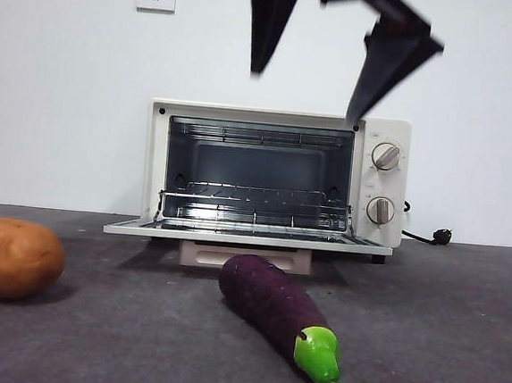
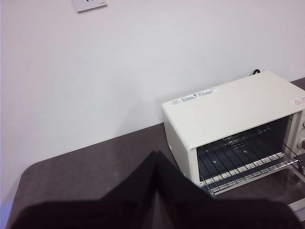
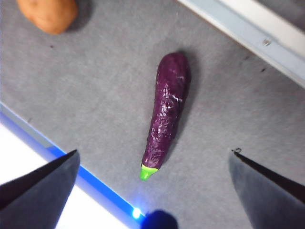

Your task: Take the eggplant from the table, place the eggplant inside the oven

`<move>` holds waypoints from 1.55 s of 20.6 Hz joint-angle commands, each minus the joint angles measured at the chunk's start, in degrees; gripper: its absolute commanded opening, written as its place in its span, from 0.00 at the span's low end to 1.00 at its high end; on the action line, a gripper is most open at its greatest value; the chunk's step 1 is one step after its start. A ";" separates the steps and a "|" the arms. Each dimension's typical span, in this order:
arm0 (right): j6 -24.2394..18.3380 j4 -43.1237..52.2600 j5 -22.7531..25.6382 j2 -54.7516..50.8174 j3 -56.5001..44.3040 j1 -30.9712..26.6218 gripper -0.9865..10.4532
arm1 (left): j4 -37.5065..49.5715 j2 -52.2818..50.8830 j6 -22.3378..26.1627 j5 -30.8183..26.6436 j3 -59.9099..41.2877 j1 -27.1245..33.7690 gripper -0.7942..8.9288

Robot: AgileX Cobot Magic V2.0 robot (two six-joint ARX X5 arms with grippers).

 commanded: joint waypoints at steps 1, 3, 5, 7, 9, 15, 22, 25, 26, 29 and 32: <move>2.29 3.21 0.04 0.55 -6.10 0.48 0.63 | 0.09 0.02 1.27 -0.15 -0.22 0.17 0.08; 3.15 5.90 -0.17 0.55 -9.86 0.52 0.63 | 0.09 0.15 1.29 -0.15 -0.22 0.17 0.08; 4.42 8.81 -0.17 0.55 -13.55 0.92 0.63 | 0.09 0.24 1.29 -0.15 -0.22 0.17 0.08; 5.84 12.35 -0.17 0.55 -17.42 1.81 0.63 | 0.09 0.28 1.29 -0.13 -0.22 0.17 0.08; 7.52 15.96 -0.17 0.55 -20.90 2.93 0.63 | 0.09 0.50 1.29 -0.13 -0.22 0.17 0.08; 12.81 25.86 -0.13 0.55 -29.03 6.62 0.62 | 0.07 0.70 1.27 0.11 -0.22 0.17 0.08; 16.68 29.27 3.48 0.59 -32.17 6.88 0.38 | -1.11 0.70 1.27 0.28 -0.22 0.13 0.08; 16.83 31.71 3.87 0.59 -33.81 6.88 0.20 | -1.18 0.70 1.27 0.28 -0.22 0.11 0.08; 17.14 31.67 3.87 0.59 -34.10 6.88 0.20 | -1.18 0.70 1.27 0.28 -0.22 0.11 0.08; 17.33 31.71 3.91 0.59 -34.64 6.88 0.19 | -1.18 0.70 1.27 0.31 -0.22 0.11 0.08; 17.33 32.65 3.91 0.59 -34.62 6.88 0.08 | -1.18 0.70 1.29 0.28 -0.22 -0.15 0.08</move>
